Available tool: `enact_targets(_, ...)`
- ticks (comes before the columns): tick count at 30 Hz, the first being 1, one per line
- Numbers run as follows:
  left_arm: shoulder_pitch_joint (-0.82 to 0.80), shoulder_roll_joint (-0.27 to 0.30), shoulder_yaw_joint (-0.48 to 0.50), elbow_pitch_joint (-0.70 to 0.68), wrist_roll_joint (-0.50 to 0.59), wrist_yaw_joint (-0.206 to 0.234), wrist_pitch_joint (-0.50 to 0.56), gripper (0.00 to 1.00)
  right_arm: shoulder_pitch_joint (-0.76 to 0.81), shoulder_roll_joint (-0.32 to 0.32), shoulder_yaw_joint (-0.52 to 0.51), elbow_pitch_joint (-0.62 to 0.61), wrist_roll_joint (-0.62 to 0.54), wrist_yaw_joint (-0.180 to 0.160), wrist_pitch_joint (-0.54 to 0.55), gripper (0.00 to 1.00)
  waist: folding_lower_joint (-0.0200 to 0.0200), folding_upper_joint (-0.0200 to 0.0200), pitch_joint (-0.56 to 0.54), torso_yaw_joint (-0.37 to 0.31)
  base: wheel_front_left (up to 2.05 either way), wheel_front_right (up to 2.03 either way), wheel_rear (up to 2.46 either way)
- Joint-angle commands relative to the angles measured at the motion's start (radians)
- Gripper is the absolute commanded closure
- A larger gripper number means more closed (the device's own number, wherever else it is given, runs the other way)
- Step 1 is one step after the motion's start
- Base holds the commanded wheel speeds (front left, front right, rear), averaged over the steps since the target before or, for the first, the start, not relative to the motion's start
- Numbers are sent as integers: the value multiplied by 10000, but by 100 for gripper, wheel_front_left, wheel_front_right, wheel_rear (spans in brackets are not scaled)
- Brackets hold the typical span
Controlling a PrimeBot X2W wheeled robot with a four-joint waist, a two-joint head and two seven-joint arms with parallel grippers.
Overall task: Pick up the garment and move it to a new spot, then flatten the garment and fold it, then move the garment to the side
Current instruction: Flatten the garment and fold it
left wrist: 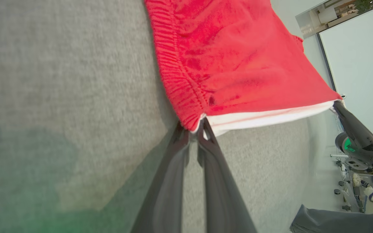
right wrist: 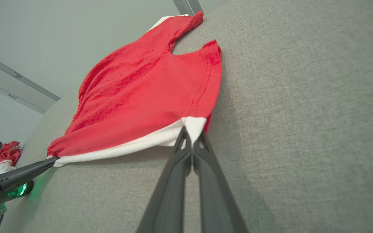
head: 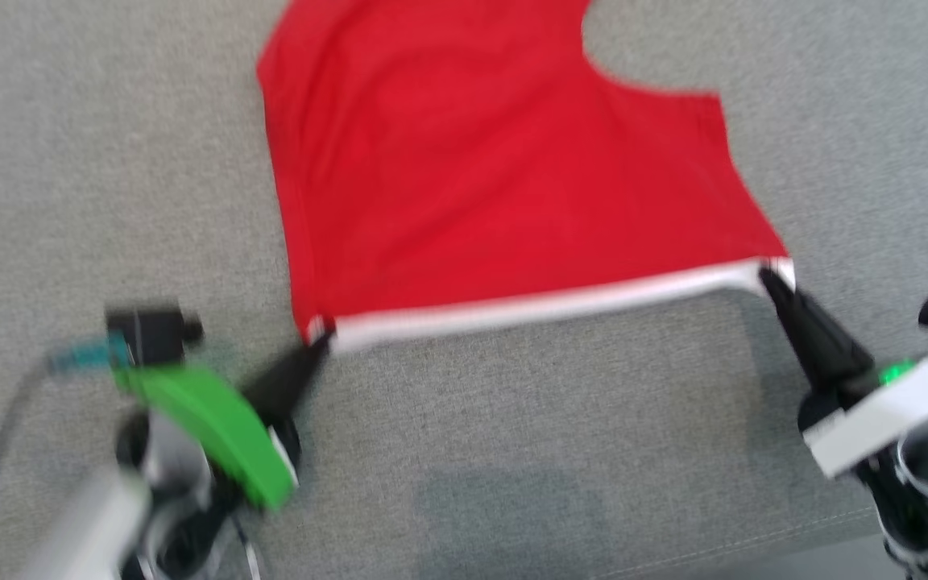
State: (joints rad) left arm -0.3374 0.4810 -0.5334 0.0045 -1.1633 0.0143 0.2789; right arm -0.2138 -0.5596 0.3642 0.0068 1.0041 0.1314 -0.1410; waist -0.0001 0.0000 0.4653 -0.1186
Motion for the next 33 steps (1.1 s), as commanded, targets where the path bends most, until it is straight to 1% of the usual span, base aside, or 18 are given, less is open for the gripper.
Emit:
enact_targets(1, 1224, 75, -280, -280, 186, 305, -221, 100, 747, -172, -82, -113, 53, -13, 46, 100, 1, 0, -1794, -169, 0, 0, 0)
enact_targets(4, 3043, 257, -527, -1060, 560, 1010, -972, 100, 2194, -418, -363, -386, 153, -15, 82, 100, 1, 0, -2383, -106, 0, 0, 0)
enact_targets(5, 3459, 274, -570, -1231, 638, 1176, -1167, 100, 2533, -486, -470, -415, 83, -15, 59, 100, 1, 0, -2476, -109, 0, 0, 0)
enact_targets(6, 4140, 203, -563, -1535, 623, 1403, -1537, 100, 3085, -587, -602, -477, -59, -18, 105, 100, 1, 0, -2568, -123, 0, 0, 0)
enact_targets(7, 4545, 108, -520, -1711, 541, 1533, -1775, 100, 3459, -557, -696, -536, -34, -18, 112, 100, 1, 0, -2628, -105, 0, 0, 0)
enact_targets(11, 5929, -159, -706, -2398, 526, 1906, -2448, 100, 5041, -448, -1362, -990, 177, -18, 70, 100, 1, 0, -2778, 167, 0, 0, 0)
enact_targets(13, 6221, -304, -755, -2688, 514, 1972, -2677, 100, 5396, -443, -1729, -1321, 199, -18, 91, 100, 1, 0, -2679, 279, 0, 0, 0)
enact_targets(15, 6261, -394, -738, -2859, 480, 1986, -2773, 100, 5416, -393, -2046, -1556, 57, -18, 172, 100, 1, 0, -2563, 421, 0, 0, 0)
enact_targets(18, 5864, -505, -618, -3089, 371, 1884, -2727, 100, 4719, -270, -2218, -1909, -157, -16, 484, 100, 1, 0, -2188, 660, 0, 0, 0)
enact_targets(21, 5108, -651, -185, -3279, 129, 1878, -2648, 100, 3380, -237, -2163, -2027, -701, -16, 980, 100, 1, 0, -1517, 935, 0, 0, 0)
enact_targets(24, 4206, -833, 158, -3487, -131, 1785, -2411, 100, 1721, -141, -1927, -1899, -984, -15, 1573, 100, 1, 0, -862, 1318, 0, 0, 0)
enact_targets(27, 3095, -1075, 398, -3466, -318, 1908, -2087, 100, 202, -139, -1788, -1505, -1176, -12, 2160, 100, 1, 0, -258, 1799, 0, 0, 0)
enact_targets(30, 1976, -1294, 417, -3216, -380, 1980, -1695, 100, -1362, -76, -1482, -804, -1341, -10, 2745, 100, 1, 0, 230, 2229, 0, 0, 0)
enact_targets(33, 769, -1227, 344, -2575, 120, 2078, -1380, 100, -2779, 91, -1183, 63, -1508, -7, 3119, 100, 1, 0, 610, 2609, 0, 0, 0)
